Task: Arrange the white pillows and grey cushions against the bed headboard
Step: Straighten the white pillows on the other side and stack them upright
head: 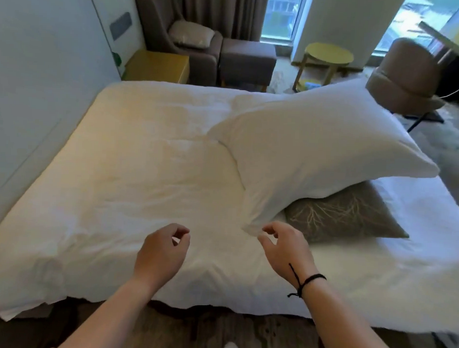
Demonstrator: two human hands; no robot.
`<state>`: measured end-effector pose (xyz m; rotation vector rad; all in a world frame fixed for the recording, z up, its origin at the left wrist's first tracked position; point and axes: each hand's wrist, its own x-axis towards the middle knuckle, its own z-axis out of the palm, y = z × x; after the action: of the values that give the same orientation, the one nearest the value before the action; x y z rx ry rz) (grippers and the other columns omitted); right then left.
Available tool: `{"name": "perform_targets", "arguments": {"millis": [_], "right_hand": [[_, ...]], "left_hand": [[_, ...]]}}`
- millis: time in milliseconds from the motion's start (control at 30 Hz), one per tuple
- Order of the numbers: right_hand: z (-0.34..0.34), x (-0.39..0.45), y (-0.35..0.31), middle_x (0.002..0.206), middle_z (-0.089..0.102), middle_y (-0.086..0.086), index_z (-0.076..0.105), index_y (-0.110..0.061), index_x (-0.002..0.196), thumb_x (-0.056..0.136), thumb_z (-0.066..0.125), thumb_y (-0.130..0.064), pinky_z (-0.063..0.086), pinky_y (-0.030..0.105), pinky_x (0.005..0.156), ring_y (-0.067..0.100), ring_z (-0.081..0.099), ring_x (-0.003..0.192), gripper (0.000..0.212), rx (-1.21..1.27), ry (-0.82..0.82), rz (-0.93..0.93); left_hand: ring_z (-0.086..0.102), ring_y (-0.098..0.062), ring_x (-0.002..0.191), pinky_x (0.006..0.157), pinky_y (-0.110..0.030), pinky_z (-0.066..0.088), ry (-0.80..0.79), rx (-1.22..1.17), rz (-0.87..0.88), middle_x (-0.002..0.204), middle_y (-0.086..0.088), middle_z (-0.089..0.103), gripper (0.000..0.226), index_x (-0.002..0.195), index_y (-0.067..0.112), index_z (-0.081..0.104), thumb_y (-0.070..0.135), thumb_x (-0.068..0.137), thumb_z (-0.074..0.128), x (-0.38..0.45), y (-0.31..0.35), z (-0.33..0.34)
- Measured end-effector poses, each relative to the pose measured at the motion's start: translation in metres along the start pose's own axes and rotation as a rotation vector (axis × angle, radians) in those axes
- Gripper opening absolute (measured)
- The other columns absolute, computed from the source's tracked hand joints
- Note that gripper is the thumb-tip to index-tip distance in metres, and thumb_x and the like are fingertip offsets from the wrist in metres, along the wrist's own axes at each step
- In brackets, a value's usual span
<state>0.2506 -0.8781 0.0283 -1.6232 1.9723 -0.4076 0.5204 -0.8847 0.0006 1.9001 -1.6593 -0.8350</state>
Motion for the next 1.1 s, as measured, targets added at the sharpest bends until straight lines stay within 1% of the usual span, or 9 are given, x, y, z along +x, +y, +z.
{"name": "perform_targets", "arguments": {"millis": [233, 400, 500, 567, 667, 800, 933, 1033, 1100], "right_hand": [[-0.032, 0.053, 0.038, 0.117, 0.061, -0.01, 0.061, -0.026, 0.117, 0.092, 0.052, -0.045, 0.048, 0.031, 0.089, 0.01, 0.055, 0.105, 0.032, 0.022, 0.047, 0.057], [-0.066, 0.093, 0.065, 0.106, 0.06, -0.012, 0.06, -0.029, 0.113, 0.091, 0.055, -0.044, 0.049, 0.03, 0.084, 0.009, 0.055, 0.098, 0.027, -0.006, 0.089, 0.137], [-0.086, 0.118, 0.087, 0.107, 0.06, -0.011, 0.059, -0.028, 0.115, 0.091, 0.056, -0.044, 0.05, 0.031, 0.083, 0.008, 0.055, 0.096, 0.029, -0.02, 0.12, 0.183], [-0.098, 0.132, 0.104, 0.113, 0.06, -0.009, 0.058, -0.026, 0.121, 0.092, 0.056, -0.043, 0.051, 0.033, 0.086, 0.01, 0.057, 0.1, 0.034, -0.001, 0.137, 0.219], [-0.113, 0.153, 0.133, 0.121, 0.059, -0.006, 0.055, -0.025, 0.127, 0.092, 0.056, -0.042, 0.051, 0.035, 0.088, 0.012, 0.057, 0.105, 0.039, 0.037, 0.14, 0.271], [-0.13, 0.188, 0.184, 0.125, 0.055, -0.004, 0.047, -0.027, 0.133, 0.091, 0.057, -0.042, 0.051, 0.034, 0.083, 0.015, 0.057, 0.104, 0.046, 0.064, 0.128, 0.341], [-0.148, 0.231, 0.254, 0.139, 0.047, 0.001, 0.036, -0.027, 0.141, 0.09, 0.06, -0.041, 0.049, 0.038, 0.09, 0.021, 0.054, 0.117, 0.058, 0.123, 0.129, 0.376], [-0.157, 0.265, 0.307, 0.147, 0.042, 0.004, 0.03, -0.025, 0.145, 0.088, 0.062, -0.044, 0.045, 0.041, 0.097, 0.024, 0.048, 0.127, 0.068, 0.22, 0.105, 0.441], [-0.159, 0.287, 0.335, 0.147, 0.043, 0.005, 0.027, -0.023, 0.147, 0.086, 0.063, -0.05, 0.043, 0.043, 0.099, 0.027, 0.046, 0.13, 0.076, 0.339, 0.103, 0.494]], "left_hand": [[0.061, 0.004, 0.072, 0.072, -0.031, 0.053, -0.103, -0.013, 0.114, 0.082, 0.024, 0.067, 0.005, 0.083, 0.041, 0.064, 0.037, 0.085, 0.061, 0.07, 0.087, 0.079], [0.06, 0.001, 0.073, 0.071, -0.032, 0.052, -0.19, -0.013, 0.173, 0.088, 0.022, 0.066, 0.005, 0.084, 0.042, 0.061, 0.039, 0.086, 0.058, 0.125, 0.133, 0.121], [0.06, -0.005, 0.081, 0.075, -0.034, 0.052, -0.226, 0.015, 0.19, 0.096, 0.015, 0.065, 0.01, 0.094, 0.038, 0.064, 0.038, 0.087, 0.057, 0.15, 0.158, 0.148], [0.06, -0.011, 0.089, 0.078, -0.035, 0.052, -0.253, 0.049, 0.214, 0.102, 0.012, 0.063, 0.018, 0.103, 0.034, 0.066, 0.037, 0.088, 0.057, 0.161, 0.176, 0.164], [0.059, -0.012, 0.095, 0.079, -0.034, 0.051, -0.293, 0.121, 0.266, 0.11, 0.012, 0.06, 0.025, 0.112, 0.033, 0.064, 0.036, 0.088, 0.058, 0.174, 0.2, 0.187], [0.056, -0.013, 0.106, 0.078, -0.033, 0.049, -0.297, 0.218, 0.308, 0.121, 0.01, 0.054, 0.032, 0.12, 0.032, 0.058, 0.036, 0.088, 0.056, 0.197, 0.229, 0.23], [0.043, -0.02, 0.13, 0.098, -0.038, 0.044, -0.282, 0.33, 0.31, 0.142, 0.001, 0.044, 0.048, 0.134, 0.027, 0.05, 0.036, 0.088, 0.057, 0.212, 0.258, 0.287], [0.033, -0.027, 0.138, 0.111, -0.04, 0.034, -0.26, 0.407, 0.306, 0.152, -0.007, 0.035, 0.058, 0.141, 0.025, 0.042, 0.037, 0.087, 0.058, 0.22, 0.283, 0.329], [0.025, -0.029, 0.142, 0.116, -0.042, 0.027, -0.264, 0.452, 0.294, 0.157, -0.01, 0.025, 0.064, 0.145, 0.03, 0.033, 0.04, 0.086, 0.056, 0.225, 0.3, 0.355]]}}
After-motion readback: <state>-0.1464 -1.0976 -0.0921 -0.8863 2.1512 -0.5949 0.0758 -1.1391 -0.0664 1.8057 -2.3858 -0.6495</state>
